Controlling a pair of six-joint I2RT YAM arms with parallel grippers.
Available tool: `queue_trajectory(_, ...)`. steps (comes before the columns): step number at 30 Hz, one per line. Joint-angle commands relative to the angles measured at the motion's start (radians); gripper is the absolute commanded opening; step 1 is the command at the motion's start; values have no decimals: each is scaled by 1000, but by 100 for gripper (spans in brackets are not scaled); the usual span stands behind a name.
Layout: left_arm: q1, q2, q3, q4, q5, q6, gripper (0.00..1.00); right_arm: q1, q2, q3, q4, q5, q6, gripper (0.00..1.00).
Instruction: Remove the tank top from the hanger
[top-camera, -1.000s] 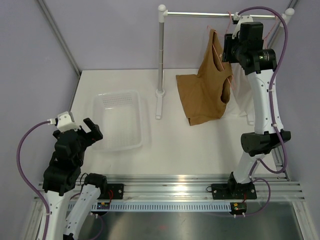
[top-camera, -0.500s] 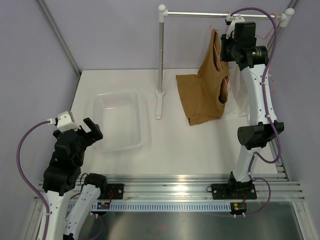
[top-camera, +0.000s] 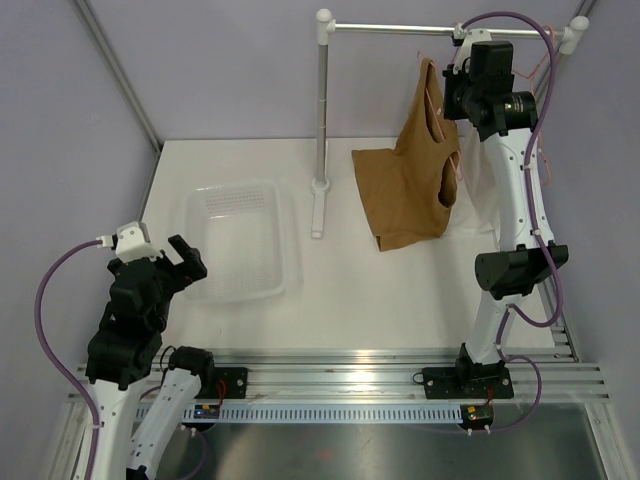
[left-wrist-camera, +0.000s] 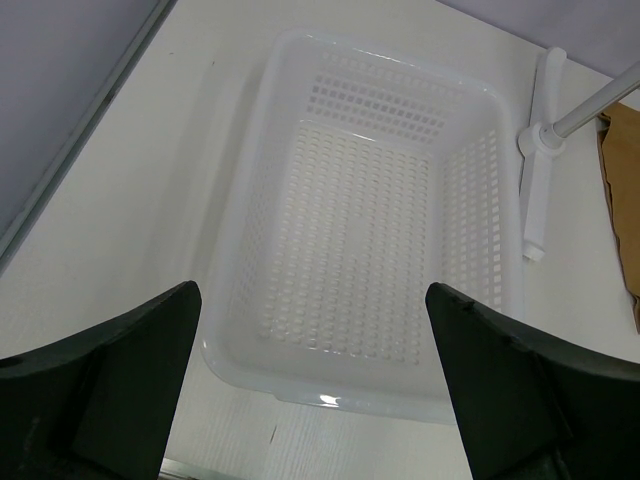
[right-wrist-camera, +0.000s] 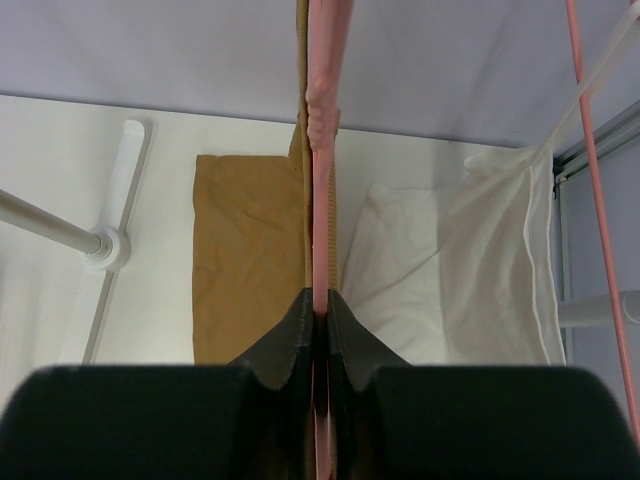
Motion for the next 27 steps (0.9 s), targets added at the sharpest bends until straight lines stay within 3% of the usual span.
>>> queue_trajectory(1, -2, 10, -3, 58, 16, 15, 99, -4, -30, 39, 53, 1, -3, 8)
queue_trajectory(2, -2, 13, -2, 58, 17, 15, 99, -4, -33, 43, 51, -2, 2, 0)
queue_trajectory(18, -2, 18, 0, 59, 21, 16, 99, -4, -203, 11, 91, -45, 61, 0)
queue_trajectory(27, -2, 70, 49, 47, 34, -4, 99, -4, -472, -305, 62, -131, 138, 0)
